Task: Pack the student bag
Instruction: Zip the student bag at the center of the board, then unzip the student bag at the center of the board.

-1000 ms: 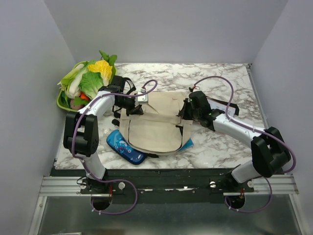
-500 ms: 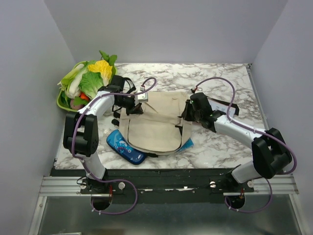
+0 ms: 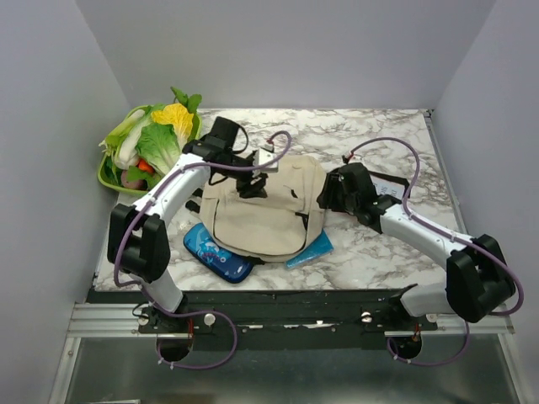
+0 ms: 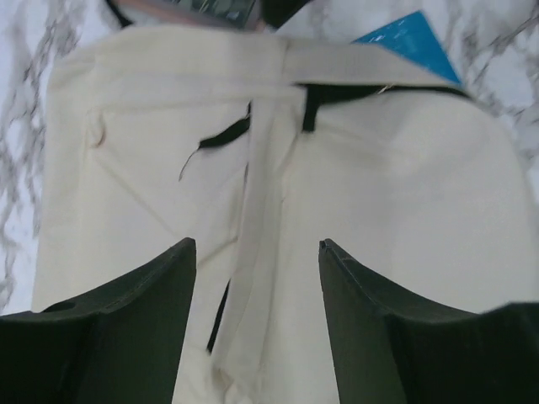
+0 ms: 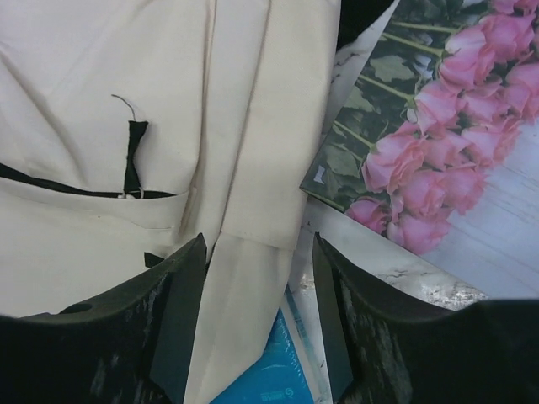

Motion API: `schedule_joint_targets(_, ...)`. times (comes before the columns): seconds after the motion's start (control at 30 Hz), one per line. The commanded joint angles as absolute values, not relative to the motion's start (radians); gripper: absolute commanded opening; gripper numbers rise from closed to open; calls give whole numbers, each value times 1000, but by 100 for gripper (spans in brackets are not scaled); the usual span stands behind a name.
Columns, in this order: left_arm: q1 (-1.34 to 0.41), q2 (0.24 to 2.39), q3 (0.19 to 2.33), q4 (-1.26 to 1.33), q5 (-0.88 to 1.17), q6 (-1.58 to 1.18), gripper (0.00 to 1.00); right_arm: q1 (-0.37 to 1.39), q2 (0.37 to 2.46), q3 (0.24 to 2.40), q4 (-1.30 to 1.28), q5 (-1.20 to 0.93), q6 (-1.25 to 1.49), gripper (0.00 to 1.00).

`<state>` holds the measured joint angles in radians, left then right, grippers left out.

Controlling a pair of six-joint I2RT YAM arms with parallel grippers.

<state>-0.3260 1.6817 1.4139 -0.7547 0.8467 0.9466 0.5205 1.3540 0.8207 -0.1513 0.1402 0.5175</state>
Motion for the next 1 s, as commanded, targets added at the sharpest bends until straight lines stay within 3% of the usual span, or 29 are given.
schedule_joint_targets(0.0, -452, 1669, 1437, -834, 847, 971, 71, 522, 1394, 810, -155, 123, 563, 62)
schedule_joint_targets(0.6, -715, 1865, 1519, -883, 743, 1219, 67, 520, 1562, 804, -86, 41, 629, 55)
schedule_joint_targets(0.7, -756, 1910, 1566, -928, 690, 1272, 65, 520, 1566, 778, -39, 17, 652, 47)
schedule_joint_targets(0.97, -815, 1983, 1603, -888, 580, 1357, 56, 520, 1528, 697, 77, -44, 672, 4)
